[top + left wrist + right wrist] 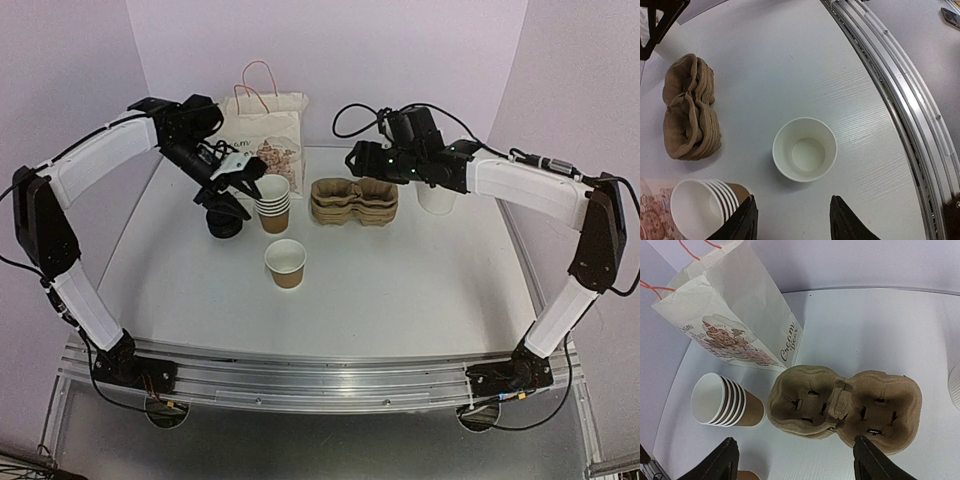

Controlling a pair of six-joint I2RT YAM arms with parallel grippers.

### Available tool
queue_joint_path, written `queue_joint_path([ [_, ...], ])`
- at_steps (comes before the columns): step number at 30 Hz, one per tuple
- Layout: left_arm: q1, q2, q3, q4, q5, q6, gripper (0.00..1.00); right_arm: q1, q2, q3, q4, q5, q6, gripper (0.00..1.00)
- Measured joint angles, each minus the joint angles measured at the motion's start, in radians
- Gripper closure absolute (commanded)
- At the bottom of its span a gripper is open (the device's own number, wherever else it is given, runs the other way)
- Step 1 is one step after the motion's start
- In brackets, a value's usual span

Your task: Pack the takeout coffee

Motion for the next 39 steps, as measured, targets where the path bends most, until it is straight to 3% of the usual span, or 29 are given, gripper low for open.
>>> queue_joint_path([
  [3,0.075,-0.059,0.009,-0.065,-0.005,-0.09,0.53,0.0,0.002,0.008,-0.001,0.0,-0.004,0.26],
  [6,0.174,-0.074,0.028,-0.113,0.011,-0.196,0.45,0.0,0.002,0.015,0.001,0.0,-0.006,0.26],
  [9,0.311,-0.049,0.031,-0.117,0.028,-0.32,0.2,0.0,0.005,0.015,0.0,0.001,-0.007,0.25],
  [11,0.379,-0.013,0.029,-0.09,0.021,-0.398,0.15,0.0,0.009,0.015,0.001,0.001,-0.008,0.25],
  [14,0.421,0.046,-0.01,0.016,-0.033,-0.479,0.17,0.0,0.021,0.019,0.0,0.001,-0.008,0.25],
  [18,0.35,0.06,-0.119,0.151,-0.128,-0.502,0.25,0.0,0.025,0.019,-0.004,0.002,-0.007,0.25],
  [22,0.274,0.062,-0.193,0.257,-0.19,-0.466,0.35,0.0,0.026,0.019,-0.005,0.002,-0.004,0.25],
  [26,0.273,0.082,-0.214,0.322,-0.228,-0.401,0.43,0.0,0.026,0.017,-0.006,0.003,0.002,0.25],
  [39,0.253,0.143,-0.296,0.463,-0.286,-0.307,0.55,0.0,0.026,-0.006,-0.007,0.009,0.016,0.25],
])
